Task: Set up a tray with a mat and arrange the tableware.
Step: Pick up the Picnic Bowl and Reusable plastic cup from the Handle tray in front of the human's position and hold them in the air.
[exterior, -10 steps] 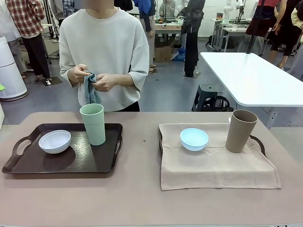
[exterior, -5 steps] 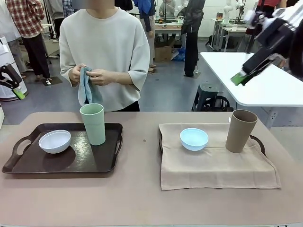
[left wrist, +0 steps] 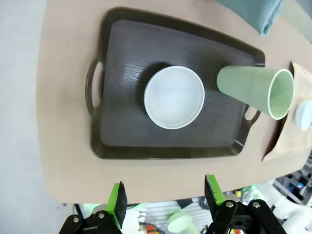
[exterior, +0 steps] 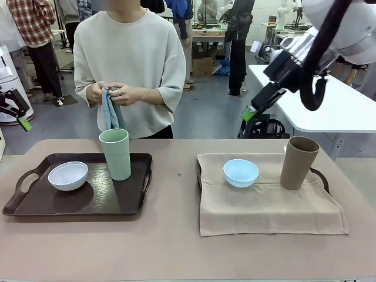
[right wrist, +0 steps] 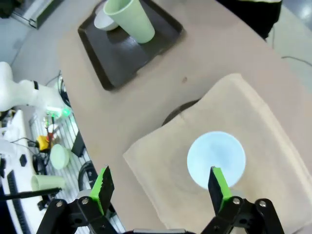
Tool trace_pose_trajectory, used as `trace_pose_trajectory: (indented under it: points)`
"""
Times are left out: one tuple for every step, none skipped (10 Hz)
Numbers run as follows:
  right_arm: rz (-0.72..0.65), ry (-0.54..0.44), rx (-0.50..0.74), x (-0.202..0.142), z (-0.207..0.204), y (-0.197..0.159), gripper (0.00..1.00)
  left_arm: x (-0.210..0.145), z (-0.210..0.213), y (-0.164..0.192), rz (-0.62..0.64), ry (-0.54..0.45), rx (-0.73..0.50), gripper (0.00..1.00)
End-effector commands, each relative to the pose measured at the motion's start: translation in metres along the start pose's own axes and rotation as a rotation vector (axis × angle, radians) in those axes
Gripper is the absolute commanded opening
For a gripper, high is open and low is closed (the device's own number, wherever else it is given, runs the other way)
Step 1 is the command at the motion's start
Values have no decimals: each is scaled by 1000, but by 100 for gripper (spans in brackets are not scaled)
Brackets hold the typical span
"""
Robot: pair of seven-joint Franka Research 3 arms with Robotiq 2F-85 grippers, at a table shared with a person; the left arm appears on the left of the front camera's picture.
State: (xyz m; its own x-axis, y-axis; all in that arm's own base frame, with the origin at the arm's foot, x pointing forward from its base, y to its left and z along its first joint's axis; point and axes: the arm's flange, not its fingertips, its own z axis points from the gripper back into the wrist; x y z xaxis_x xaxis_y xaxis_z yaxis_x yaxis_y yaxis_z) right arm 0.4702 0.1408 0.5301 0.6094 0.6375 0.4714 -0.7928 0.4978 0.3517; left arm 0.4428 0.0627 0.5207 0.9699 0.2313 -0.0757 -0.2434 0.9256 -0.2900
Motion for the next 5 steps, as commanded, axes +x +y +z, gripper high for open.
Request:
trace_pose_trajectory:
  points:
    - [-47, -38, 67, 5, 13, -1, 100, 7, 2, 3, 16, 10, -15, 84]
    - [0, 0, 0, 0, 0, 0, 100, 0, 0, 0, 0, 0, 0, 84]
    - [0, 0, 0, 0, 0, 0, 100, 0, 0, 0, 0, 0, 0, 84]
    - [0, 0, 0, 0, 0, 0, 100, 0, 0, 0, 0, 0, 0, 84]
    - [0, 0, 0, 0, 0, 0, 100, 0, 0, 0, 0, 0, 0, 84]
